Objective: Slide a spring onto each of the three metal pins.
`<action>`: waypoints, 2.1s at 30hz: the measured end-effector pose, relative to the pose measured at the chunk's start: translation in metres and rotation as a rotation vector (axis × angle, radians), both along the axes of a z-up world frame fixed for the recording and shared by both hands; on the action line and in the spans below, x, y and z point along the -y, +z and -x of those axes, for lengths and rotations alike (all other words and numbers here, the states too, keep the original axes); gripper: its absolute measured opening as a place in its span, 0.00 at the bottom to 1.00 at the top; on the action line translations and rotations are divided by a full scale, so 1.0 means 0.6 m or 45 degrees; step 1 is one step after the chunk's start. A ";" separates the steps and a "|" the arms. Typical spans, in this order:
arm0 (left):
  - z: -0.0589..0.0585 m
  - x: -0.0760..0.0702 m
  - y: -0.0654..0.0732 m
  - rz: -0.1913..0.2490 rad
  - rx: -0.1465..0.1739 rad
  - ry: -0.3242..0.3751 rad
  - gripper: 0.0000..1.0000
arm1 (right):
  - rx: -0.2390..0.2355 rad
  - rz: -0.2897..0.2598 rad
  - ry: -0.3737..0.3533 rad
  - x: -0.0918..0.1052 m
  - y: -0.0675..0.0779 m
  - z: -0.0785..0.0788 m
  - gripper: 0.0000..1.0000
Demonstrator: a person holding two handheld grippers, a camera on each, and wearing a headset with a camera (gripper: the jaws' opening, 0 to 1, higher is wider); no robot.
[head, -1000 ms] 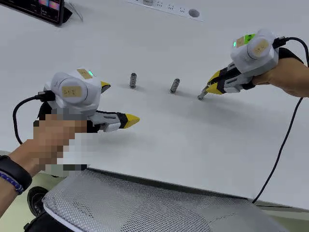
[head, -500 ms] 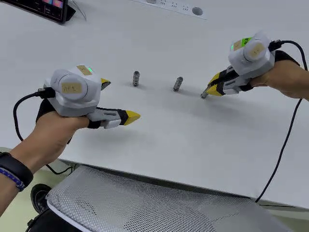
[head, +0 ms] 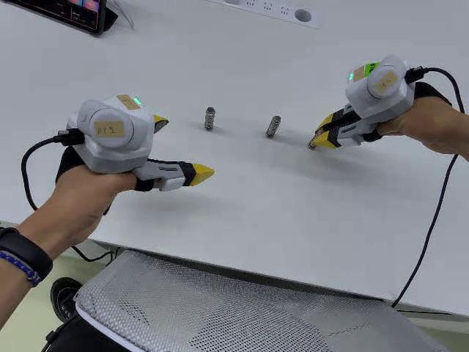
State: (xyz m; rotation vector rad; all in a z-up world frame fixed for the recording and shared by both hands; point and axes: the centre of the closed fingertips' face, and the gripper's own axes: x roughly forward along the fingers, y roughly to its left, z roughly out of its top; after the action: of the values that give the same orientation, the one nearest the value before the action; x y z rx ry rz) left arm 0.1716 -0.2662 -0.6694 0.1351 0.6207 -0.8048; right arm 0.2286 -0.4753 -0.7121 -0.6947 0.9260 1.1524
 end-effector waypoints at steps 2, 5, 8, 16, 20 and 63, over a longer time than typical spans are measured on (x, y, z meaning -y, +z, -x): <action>-0.001 0.000 0.001 0.001 0.001 0.000 0.74 | -0.001 0.005 -0.002 0.002 -0.002 0.000 0.14; -0.001 -0.001 0.001 0.002 -0.001 0.003 0.74 | -0.005 0.003 -0.012 0.003 0.000 0.002 0.19; -0.002 -0.002 0.003 0.004 -0.001 0.007 0.74 | -0.003 -0.010 -0.036 0.007 0.007 0.002 0.23; -0.008 -0.005 0.008 0.013 0.002 0.019 0.74 | 0.020 -0.056 -0.127 0.020 0.022 0.005 0.36; -0.013 -0.007 0.010 0.015 0.004 0.023 0.74 | 0.037 -0.057 -0.152 0.030 0.019 0.011 0.39; -0.023 -0.006 0.032 0.006 0.035 -0.021 0.76 | 0.059 -0.523 -0.696 0.040 0.065 0.074 0.70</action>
State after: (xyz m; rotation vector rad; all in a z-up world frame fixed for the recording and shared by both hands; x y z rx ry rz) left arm 0.1851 -0.2625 -0.6504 0.1471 0.5921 -0.8186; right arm 0.1843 -0.4991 -0.6732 -0.1163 0.7428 0.7930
